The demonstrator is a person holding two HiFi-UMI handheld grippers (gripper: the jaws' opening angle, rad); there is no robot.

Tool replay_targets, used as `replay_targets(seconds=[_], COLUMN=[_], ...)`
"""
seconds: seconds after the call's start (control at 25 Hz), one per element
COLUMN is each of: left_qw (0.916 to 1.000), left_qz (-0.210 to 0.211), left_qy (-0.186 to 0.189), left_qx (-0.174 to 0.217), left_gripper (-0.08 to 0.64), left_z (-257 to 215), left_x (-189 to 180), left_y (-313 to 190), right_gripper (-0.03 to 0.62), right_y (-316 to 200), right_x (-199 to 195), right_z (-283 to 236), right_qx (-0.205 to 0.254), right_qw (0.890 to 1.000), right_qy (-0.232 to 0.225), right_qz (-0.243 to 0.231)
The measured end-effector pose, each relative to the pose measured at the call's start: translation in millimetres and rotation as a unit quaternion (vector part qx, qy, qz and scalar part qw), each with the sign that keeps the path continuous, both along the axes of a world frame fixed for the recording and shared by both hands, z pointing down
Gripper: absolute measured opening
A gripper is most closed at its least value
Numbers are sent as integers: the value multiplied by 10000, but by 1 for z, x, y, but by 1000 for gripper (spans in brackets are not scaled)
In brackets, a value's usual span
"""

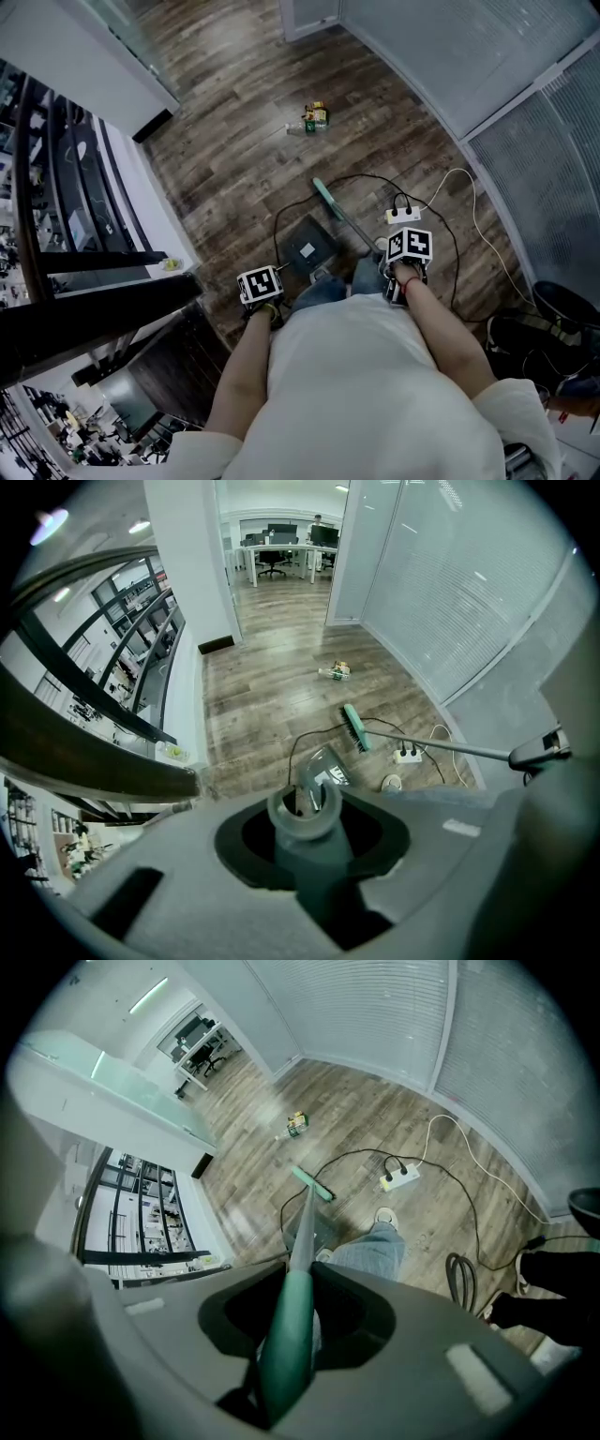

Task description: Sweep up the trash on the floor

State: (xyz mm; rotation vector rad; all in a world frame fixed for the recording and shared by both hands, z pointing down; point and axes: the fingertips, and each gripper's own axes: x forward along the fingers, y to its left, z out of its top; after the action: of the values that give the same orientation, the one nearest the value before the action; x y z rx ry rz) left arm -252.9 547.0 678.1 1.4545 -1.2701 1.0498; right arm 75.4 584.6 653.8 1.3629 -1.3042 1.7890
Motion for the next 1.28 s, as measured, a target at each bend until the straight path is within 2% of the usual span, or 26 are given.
replay_targets(seconds=[0.32, 0.6, 1.08, 1.28], left_qw=[9978, 9984, 9990, 9980], left_qz=[618, 515, -32, -186], left_qy=[-185, -118, -141, -289], left_qx=[149, 209, 420, 532], left_gripper=[91, 91, 91, 91], left_z=[-5, -7, -26, -31], left_x=[5, 3, -15, -22], left_y=[-12, -23, -68, -93], right_gripper=[95, 95, 95, 95], right_y=[-13, -27, -77, -102], right_x=[-7, -5, 6, 14], right_z=[-12, -12, -7, -5], right_qx=[163, 151, 201, 197], right_qw=[9998, 9997, 9993, 9994], right_qy=[-102, -170, -157, -98], right_qz=[-45, 108, 256, 265])
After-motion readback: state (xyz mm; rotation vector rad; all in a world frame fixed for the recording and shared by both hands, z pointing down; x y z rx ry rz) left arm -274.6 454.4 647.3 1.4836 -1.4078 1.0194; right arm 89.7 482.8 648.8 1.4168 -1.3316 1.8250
